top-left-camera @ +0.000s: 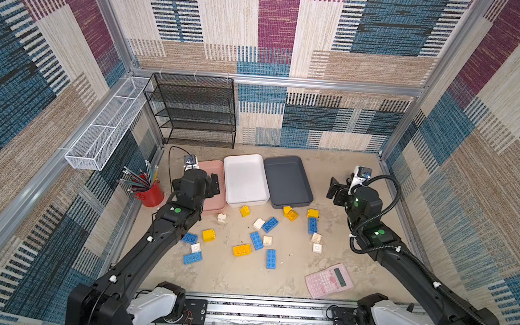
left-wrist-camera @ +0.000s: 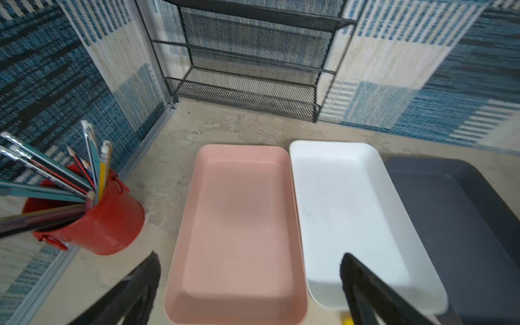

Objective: Sort the legos into containers by color
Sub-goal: 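Reach the right gripper down to a blue 2x4 brick while the left arm moves forward, then close the right gripper on the blue brick and lift it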

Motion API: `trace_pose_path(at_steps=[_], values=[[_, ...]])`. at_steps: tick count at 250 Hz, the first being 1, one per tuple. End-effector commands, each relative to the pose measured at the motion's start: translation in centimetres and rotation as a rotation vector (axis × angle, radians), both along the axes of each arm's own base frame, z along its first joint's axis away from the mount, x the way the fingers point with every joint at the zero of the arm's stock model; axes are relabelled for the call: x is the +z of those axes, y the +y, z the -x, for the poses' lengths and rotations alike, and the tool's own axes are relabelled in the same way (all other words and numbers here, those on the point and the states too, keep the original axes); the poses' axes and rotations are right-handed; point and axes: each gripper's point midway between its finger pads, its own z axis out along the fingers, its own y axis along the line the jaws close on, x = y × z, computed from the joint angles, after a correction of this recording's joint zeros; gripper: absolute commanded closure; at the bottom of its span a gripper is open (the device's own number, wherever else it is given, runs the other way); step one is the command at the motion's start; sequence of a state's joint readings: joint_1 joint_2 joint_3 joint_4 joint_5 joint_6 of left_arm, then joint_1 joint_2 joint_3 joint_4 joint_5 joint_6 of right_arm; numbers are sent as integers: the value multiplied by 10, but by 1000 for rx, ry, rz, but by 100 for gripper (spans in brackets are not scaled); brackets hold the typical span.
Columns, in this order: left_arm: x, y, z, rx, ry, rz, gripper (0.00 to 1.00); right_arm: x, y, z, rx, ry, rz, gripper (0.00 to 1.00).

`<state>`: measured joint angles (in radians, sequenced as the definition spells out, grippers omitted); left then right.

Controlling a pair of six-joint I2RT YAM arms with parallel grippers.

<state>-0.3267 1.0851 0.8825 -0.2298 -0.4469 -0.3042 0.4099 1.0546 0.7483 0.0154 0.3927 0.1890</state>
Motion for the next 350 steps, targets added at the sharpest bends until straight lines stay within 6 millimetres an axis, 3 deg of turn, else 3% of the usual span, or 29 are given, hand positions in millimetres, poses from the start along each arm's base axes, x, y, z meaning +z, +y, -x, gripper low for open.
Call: trace_pose_path(at_steps=[1, 35, 82, 135, 188, 254, 306, 350], values=[[-20, -10, 46, -14, 161, 30, 1, -34, 25, 29, 54, 191, -29, 0], [-28, -38, 83, -152, 230, 98, 6, -64, 64, 59, 157, 321, -54, 4], [-43, -46, 119, -237, 329, 123, 11, -105, 112, 100, 282, 466, 11, 8], [-34, -45, 129, -292, 252, 143, 11, -154, 156, 151, 360, 620, 89, 7], [-28, -47, 133, -332, 215, 159, 10, -174, 196, 179, 390, 688, 117, 10], [-20, -49, 138, -366, 167, 256, 8, -210, 208, 187, 363, 765, 133, 19], [-19, -52, 140, -386, 167, 265, 8, -222, 215, 189, 368, 787, 125, 27], [-20, -53, 141, -394, 177, 271, 8, -233, 220, 191, 382, 818, 153, 41]])
